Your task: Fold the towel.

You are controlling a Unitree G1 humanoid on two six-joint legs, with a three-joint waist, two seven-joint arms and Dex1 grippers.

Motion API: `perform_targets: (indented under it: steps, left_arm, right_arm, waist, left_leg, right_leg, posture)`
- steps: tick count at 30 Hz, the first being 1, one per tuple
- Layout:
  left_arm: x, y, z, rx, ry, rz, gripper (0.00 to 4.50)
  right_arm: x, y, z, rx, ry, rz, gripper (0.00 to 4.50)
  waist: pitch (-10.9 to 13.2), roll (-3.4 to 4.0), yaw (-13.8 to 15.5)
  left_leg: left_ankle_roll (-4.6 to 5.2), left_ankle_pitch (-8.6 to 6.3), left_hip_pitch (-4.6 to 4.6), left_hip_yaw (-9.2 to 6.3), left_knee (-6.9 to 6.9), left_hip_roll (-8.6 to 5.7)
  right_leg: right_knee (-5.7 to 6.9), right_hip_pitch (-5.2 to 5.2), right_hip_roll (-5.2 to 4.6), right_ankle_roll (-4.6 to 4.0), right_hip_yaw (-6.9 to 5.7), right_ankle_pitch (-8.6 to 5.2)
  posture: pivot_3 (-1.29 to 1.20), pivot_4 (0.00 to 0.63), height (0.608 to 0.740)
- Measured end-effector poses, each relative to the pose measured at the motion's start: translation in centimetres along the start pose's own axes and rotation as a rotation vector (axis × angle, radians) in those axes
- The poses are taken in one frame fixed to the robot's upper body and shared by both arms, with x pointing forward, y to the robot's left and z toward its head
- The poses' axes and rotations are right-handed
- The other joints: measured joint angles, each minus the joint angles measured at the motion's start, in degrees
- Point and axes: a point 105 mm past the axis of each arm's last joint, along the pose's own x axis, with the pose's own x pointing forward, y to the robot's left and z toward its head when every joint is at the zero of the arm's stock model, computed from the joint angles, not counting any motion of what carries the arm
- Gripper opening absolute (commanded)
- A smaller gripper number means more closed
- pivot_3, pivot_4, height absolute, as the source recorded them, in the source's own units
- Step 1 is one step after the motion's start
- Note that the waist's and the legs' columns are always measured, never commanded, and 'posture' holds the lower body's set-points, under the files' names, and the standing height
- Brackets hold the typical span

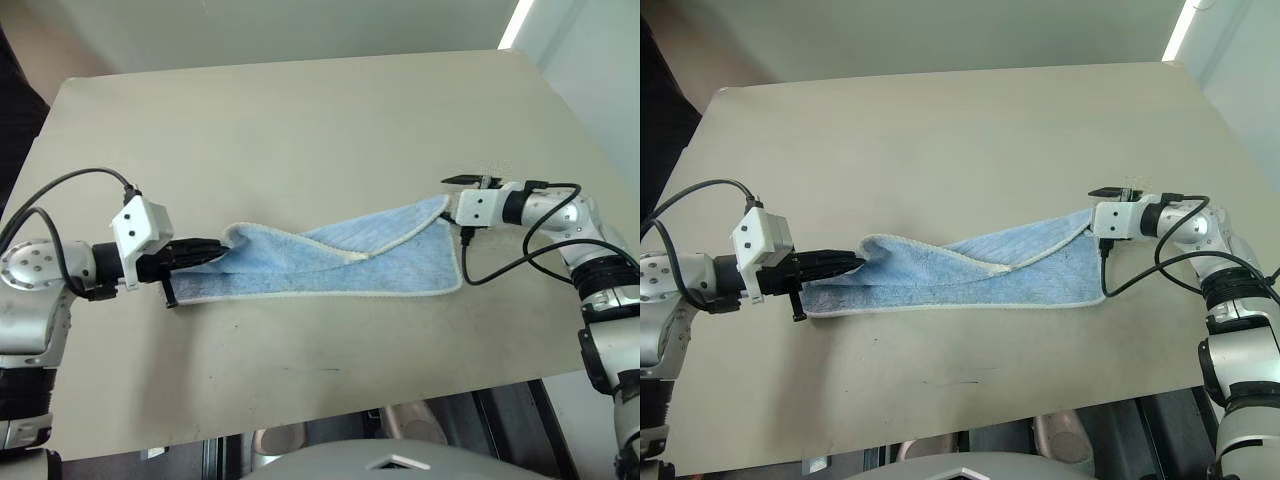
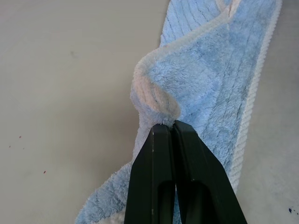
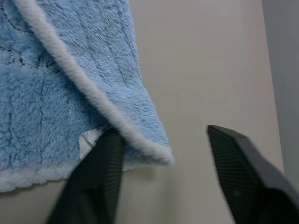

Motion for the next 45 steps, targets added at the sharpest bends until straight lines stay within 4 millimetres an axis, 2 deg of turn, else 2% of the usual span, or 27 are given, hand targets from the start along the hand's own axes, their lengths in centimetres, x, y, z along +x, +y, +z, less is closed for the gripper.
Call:
perform_targets:
  steps: [5, 11, 13, 15, 19, 20, 23, 26, 29, 31, 34, 39, 40, 42, 45]
  left_arm:
    - [0.0, 0.0, 0.0, 0.004, -0.002, 0.001, 0.00]
    - [0.1, 0.3, 0.1, 0.025, -0.002, 0.020, 0.00]
    - [0.3, 1.7, 0.5, 0.054, -0.029, 0.089, 0.00]
    - [0.3, 4.1, 1.1, 0.087, -0.065, 0.211, 0.00]
    - [-0.2, 9.9, 4.1, 0.112, -0.199, 0.505, 0.00]
    - [-0.6, 10.9, 5.0, 0.118, -0.233, 0.555, 0.00]
    - [-1.1, 13.4, 6.6, 0.113, -0.297, 0.667, 0.00]
    - [-1.6, 15.6, 9.3, 0.108, -0.386, 0.750, 0.00]
    - [-2.3, 16.5, 11.5, 0.116, -0.456, 0.773, 0.00]
    - [-3.2, 16.2, 12.5, 0.120, -0.512, 0.735, 0.00]
    - [-4.7, 14.7, 11.2, 0.114, -0.482, 0.629, 0.00]
    - [-4.8, 10.9, 5.8, -0.009, -0.321, 0.423, 0.00]
    - [-4.8, 10.6, 5.3, -0.028, -0.312, 0.408, 0.00]
    - [-4.7, 10.1, 5.2, -0.036, -0.308, 0.388, 0.00]
    - [-5.1, 10.0, 6.2, -0.002, -0.322, 0.387, 0.00]
  right_arm:
    - [-0.1, 0.3, 0.3, 0.008, -0.021, 0.010, 0.02]
    - [-0.9, 0.1, 0.1, 0.004, -0.015, 0.002, 0.02]
    - [-1.3, -0.5, -0.3, 0.016, 0.005, -0.022, 0.02]
    - [-1.6, -2.0, -0.5, 0.026, 0.024, -0.075, 0.02]
    - [-2.9, -7.8, -0.2, 0.045, 0.056, -0.257, 0.02]
    - [-3.4, -9.2, 0.1, 0.044, 0.054, -0.304, 0.02]
    - [-4.2, -11.6, 0.2, 0.060, 0.065, -0.382, 0.02]
    - [-4.8, -14.3, 1.0, 0.067, 0.060, -0.455, 0.02]
    - [-6.0, -17.0, 2.1, 0.068, 0.040, -0.527, 0.02]
    - [-7.1, -18.0, 3.1, 0.096, -0.019, -0.540, 0.02]
    - [-8.5, -16.9, 3.5, 0.149, -0.100, -0.459, 0.02]
    - [-8.1, -10.8, 4.0, 0.304, -0.199, -0.210, 0.02]
    - [-8.0, -10.1, 4.1, 0.330, -0.205, -0.183, 0.02]
    - [-8.0, -9.6, 4.7, 0.358, -0.219, -0.154, 0.02]
    - [-8.7, -10.3, 5.7, 0.337, -0.238, -0.170, 0.02]
  waist:
    - [0.00, 0.00, 0.00]
    - [0.00, 0.00, 0.00]
    - [0.01, 0.00, 0.16]
    - [0.05, 0.06, 0.21]
    - [0.09, 0.06, 0.23]
    - [0.09, 0.05, 0.23]
    - [0.09, 0.05, 0.23]
    - [0.13, 0.09, 0.19]
    - [0.13, 0.09, 0.10]
    - [0.13, 0.09, 0.02]
    - [0.13, 0.08, -0.06]
    - [0.12, 0.07, -0.07]
    - [0.12, 0.07, 0.03]
    - [0.14, 0.03, 0.23]
    - [0.14, 0.03, 0.23]
  left_leg:
    - [0.00, 0.00, 0.00, 0.01, 0.00, 0.00]
    - [0.00, 0.00, -0.01, 0.02, 0.00, 0.00]
    - [0.01, 0.01, -0.01, 0.00, 0.02, 0.00]
    - [0.09, 0.06, 0.00, 0.01, 0.04, 0.00]
    - [0.38, 0.25, -0.03, 0.01, 0.05, -0.01]
    - [0.38, 0.25, -0.02, 0.01, 0.03, -0.01]
    - [0.38, 0.25, -0.04, 0.02, -0.01, -0.01]
    - [0.39, 0.26, -0.36, 0.02, -0.01, -0.01]
    - [0.39, 0.26, -0.60, 0.04, -0.06, 0.01]
    - [0.41, 0.27, -0.67, 0.08, -0.15, 0.02]
    - [0.36, 0.22, -0.87, 0.13, -0.14, 0.09]
    - [-0.19, 0.00, -1.11, 0.11, 0.08, 0.09]
    - [-0.26, -0.04, -1.13, 0.10, 0.09, 0.09]
    - [-0.25, -0.06, -1.14, 0.07, 0.18, 0.08]
    - [-0.22, -0.06, -0.99, 0.06, 0.35, 0.09]
  right_leg:
    - [0.00, 0.00, 0.00, -0.04, 0.00, -0.02]
    - [-0.01, 0.00, 0.00, -0.14, 0.00, -0.08]
    - [0.00, 0.02, 0.00, -0.15, 0.00, -0.06]
    - [0.00, 0.01, 0.00, -0.16, 0.01, 0.06]
    - [-0.09, 0.01, 0.00, -0.12, 0.02, 0.36]
    - [-0.10, 0.03, 0.00, 0.02, 0.02, 0.45]
    - [-0.19, 0.01, 0.00, 0.28, 0.02, 0.59]
    - [-0.23, -0.29, 0.00, 0.45, 0.02, 0.70]
    - [-0.35, -0.49, 0.00, 0.49, 0.01, 0.72]
    - [-0.61, -0.49, 0.02, 0.49, 0.01, 0.68]
    - [-0.93, -0.49, 0.13, 0.55, 0.01, 0.50]
    - [-0.97, -0.57, 0.15, 0.75, 0.01, 0.09]
    - [-0.93, -0.58, 0.14, 0.76, 0.01, 0.07]
    - [-0.86, -0.60, 0.12, 0.79, 0.01, 0.11]
    - [-0.81, -0.44, 0.10, 0.77, 0.01, 0.25]
  posture:
    - [0.00, 0.150, 0.740]
    - [0.00, 0.150, 0.740]
    - [0.00, 0.150, 0.740]
    - [0.00, 0.150, 0.740]
    - [0.00, 0.150, 0.740]
    - [0.00, 0.150, 0.740]
    - [0.00, 0.150, 0.740]
    - [0.00, 0.150, 0.740]
    - [0.00, 0.150, 0.740]
    - [0.00, 0.150, 0.740]
    - [0.00, 0.150, 0.740]
    - [0.00, 0.150, 0.740]
    - [0.00, 0.150, 0.740]
    - [0.00, 0.150, 0.740]
    - [0.00, 0.150, 0.740]
